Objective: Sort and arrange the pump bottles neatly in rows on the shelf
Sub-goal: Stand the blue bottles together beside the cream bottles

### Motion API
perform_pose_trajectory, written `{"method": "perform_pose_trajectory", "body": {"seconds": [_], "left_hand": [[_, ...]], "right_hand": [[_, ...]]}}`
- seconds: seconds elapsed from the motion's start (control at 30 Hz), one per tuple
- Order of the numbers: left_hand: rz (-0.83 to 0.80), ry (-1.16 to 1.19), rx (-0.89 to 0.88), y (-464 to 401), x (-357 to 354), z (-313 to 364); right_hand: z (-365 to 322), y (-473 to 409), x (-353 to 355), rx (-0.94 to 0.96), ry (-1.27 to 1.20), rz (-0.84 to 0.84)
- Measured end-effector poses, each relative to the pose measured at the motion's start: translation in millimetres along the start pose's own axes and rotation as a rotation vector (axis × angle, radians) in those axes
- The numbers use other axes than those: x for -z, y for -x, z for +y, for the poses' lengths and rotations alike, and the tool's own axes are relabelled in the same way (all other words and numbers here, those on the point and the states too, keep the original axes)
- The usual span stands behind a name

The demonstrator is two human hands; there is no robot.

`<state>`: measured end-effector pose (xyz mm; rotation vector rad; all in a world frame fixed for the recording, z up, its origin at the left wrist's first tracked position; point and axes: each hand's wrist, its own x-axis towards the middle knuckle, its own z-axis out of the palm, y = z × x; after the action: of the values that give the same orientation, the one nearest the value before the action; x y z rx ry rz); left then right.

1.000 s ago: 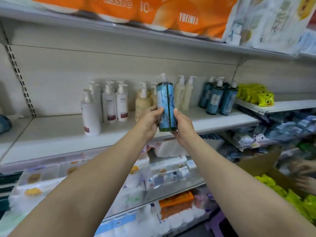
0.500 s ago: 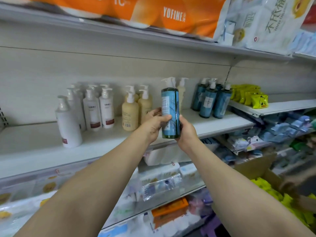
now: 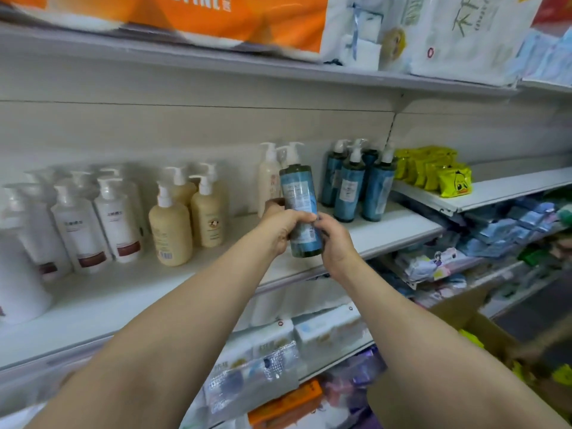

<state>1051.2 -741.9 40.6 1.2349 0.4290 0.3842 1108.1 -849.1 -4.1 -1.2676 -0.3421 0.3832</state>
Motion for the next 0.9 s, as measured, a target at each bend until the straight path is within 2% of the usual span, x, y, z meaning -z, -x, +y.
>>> {"method": "perform_pose_trajectory", "body": {"seconds": [0.13, 0.3, 0.63, 0.9], "left_hand": [[0.02, -0.005, -0.031, -26, -37, -5], [0.035, -0.036, -0.042, -51, -72, -17], [-0.053, -0.044, -0.065, -77, -133, -39], [-0.145, -0.082, 0.003, -86, -155, -45]], "right_hand": [[-10, -21, 32, 0.049, 0.126, -0.062], [-20, -40, 70, 0.107, 0.352, -0.047], [-34, -70, 142, 0.127, 0.368, -0.002], [-35, -96, 172, 0.101, 0.342, 0.028]]}}
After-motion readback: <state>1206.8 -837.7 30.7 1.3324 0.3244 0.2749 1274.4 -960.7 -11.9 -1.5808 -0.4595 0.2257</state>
